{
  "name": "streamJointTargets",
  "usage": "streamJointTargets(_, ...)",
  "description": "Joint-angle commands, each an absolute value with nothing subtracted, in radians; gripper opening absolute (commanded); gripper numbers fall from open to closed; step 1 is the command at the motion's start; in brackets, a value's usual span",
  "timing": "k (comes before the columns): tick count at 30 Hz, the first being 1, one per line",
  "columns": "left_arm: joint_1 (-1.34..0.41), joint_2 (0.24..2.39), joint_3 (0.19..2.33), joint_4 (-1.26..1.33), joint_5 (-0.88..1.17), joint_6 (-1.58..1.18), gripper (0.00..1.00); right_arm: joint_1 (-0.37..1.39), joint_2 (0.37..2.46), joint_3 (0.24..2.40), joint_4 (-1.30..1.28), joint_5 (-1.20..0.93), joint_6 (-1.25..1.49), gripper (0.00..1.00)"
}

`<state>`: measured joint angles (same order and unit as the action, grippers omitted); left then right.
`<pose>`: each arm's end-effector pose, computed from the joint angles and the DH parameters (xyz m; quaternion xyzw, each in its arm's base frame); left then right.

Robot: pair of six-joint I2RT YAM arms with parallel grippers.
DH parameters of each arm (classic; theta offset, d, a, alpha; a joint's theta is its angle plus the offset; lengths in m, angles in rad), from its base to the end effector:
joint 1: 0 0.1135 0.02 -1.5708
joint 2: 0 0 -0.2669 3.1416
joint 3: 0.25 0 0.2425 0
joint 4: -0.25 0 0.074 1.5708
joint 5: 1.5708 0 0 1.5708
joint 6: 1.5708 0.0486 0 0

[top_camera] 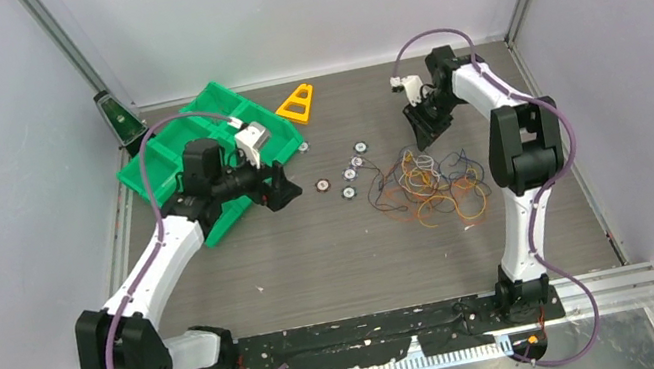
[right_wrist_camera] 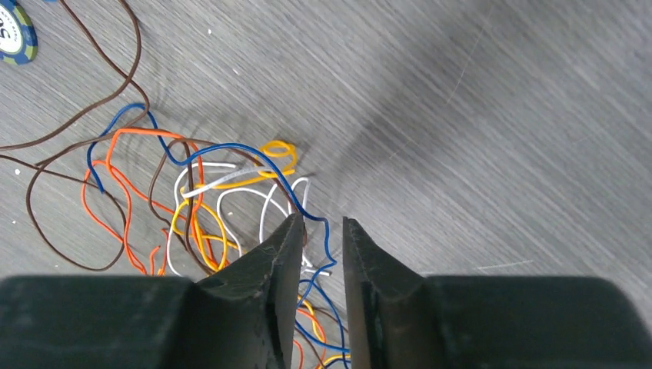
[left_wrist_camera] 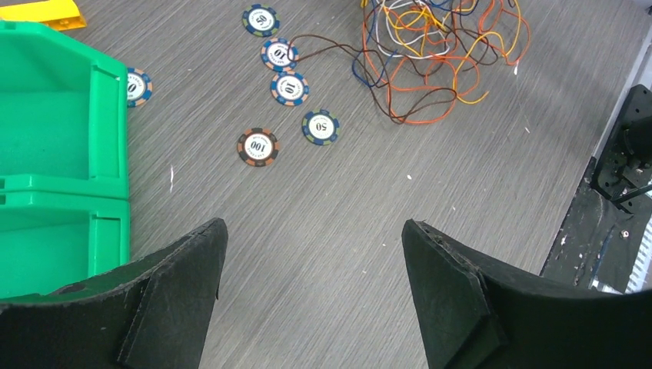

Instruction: Untangle the cables

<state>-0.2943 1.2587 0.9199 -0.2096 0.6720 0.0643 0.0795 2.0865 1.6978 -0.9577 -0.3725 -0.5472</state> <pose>0.2546 -0.1088 0.2876 0.3056 0.7814 -0.3387 0.4258 0.4156 0.0509 0.1959 -0.3207 0.9226 0.1535 0.1497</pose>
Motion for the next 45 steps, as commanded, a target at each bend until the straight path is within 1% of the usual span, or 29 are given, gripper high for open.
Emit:
streamJointTargets(1,-0.298,1.225,0.948,-0.234,0.637,0.090,0.86,0.096,2.102,1.752,-0.926,-0.423,-0.536,0.27)
streamJointTargets(2,-0.298,1.223,0.951,-0.242,0.631,0.095,0.86,0.099,2.107,1.757,-0.943,-0.436,-0.545,0.26)
streamJointTargets(4,-0.298,1.218,0.957,-0.248,0.623,0.108,0.87,0.099,2.112,1.774,-0.992,-0.487,-0.569,0.16)
streamJointTargets(5,-0.298,1.213,0.960,-0.250,0.623,0.117,0.87,0.100,2.113,1.789,-1.011,-0.521,-0.579,0.09)
streamJointTargets(8,-0.298,1.200,0.970,-0.253,0.609,0.159,0.88,0.100,2.088,1.805,-1.079,-0.560,-0.616,0.06)
streamJointTargets(10,-0.298,1.198,0.982,-0.256,0.591,0.186,0.89,0.100,2.066,1.791,-1.074,-0.543,-0.615,0.11)
streamJointTargets(11,-0.298,1.200,0.989,-0.257,0.584,0.190,0.89,0.100,2.059,1.782,-1.042,-0.510,-0.609,0.22)
streamJointTargets(12,-0.298,1.205,0.997,-0.260,0.581,0.193,0.89,0.101,2.051,1.756,-1.017,-0.465,-0.594,0.30)
streamJointTargets(14,-0.298,1.211,1.016,-0.265,0.582,0.193,0.89,0.105,2.060,1.736,-0.971,-0.418,-0.585,0.35)
streamJointTargets(17,-0.298,1.215,1.039,-0.278,0.587,0.194,0.89,0.114,2.105,1.743,-0.951,-0.395,-0.574,0.36)
streamJointTargets(18,-0.297,1.214,1.043,-0.283,0.586,0.198,0.89,0.115,2.112,1.743,-0.944,-0.390,-0.571,0.35)
streamJointTargets(19,-0.297,1.212,1.046,-0.291,0.586,0.202,0.89,0.118,2.122,1.741,-0.927,-0.389,-0.567,0.31)
streamJointTargets(20,-0.296,1.209,1.048,-0.299,0.585,0.208,0.89,0.119,2.124,1.741,-0.919,-0.384,-0.563,0.23)
streamJointTargets(21,-0.297,1.203,1.047,-0.305,0.582,0.216,0.89,0.119,2.128,1.744,-0.907,-0.384,-0.554,0.20)
streamJointTargets(22,-0.296,1.198,1.044,-0.309,0.582,0.222,0.89,0.120,2.126,1.746,-0.901,-0.385,-0.551,0.15)
streamJointTargets(24,-0.296,1.185,1.033,-0.309,0.584,0.224,0.89,0.120,2.116,1.747,-0.902,-0.407,-0.548,0.12)
streamJointTargets(25,-0.296,1.182,1.029,-0.308,0.585,0.223,0.89,0.120,2.103,1.747,-0.905,-0.429,-0.549,0.13)
streamJointTargets(27,-0.296,1.173,1.023,-0.308,0.584,0.218,0.91,0.122,2.094,1.746,-0.914,-0.448,-0.551,0.31)
streamJointTargets(29,-0.296,1.164,1.019,-0.308,0.572,0.216,0.92,0.130,2.096,1.744,-0.922,-0.446,-0.556,0.35)
streamJointTargets(37,-0.296,1.103,0.978,-0.337,0.552,0.267,0.94,0.150,2.125,1.719,-0.860,-0.437,-0.529,0.38)
streamJointTargets(40,-0.296,1.088,0.962,-0.337,0.545,0.270,0.95,0.157,2.149,1.721,-0.828,-0.415,-0.519,0.38)
streamJointTargets(43,-0.296,1.083,0.959,-0.340,0.538,0.264,0.99,0.170,2.169,1.732,-0.817,-0.393,-0.516,0.39)
streamJointTargets(45,-0.296,1.082,0.961,-0.341,0.531,0.263,1.00,0.172,2.169,1.729,-0.801,-0.379,-0.513,0.37)
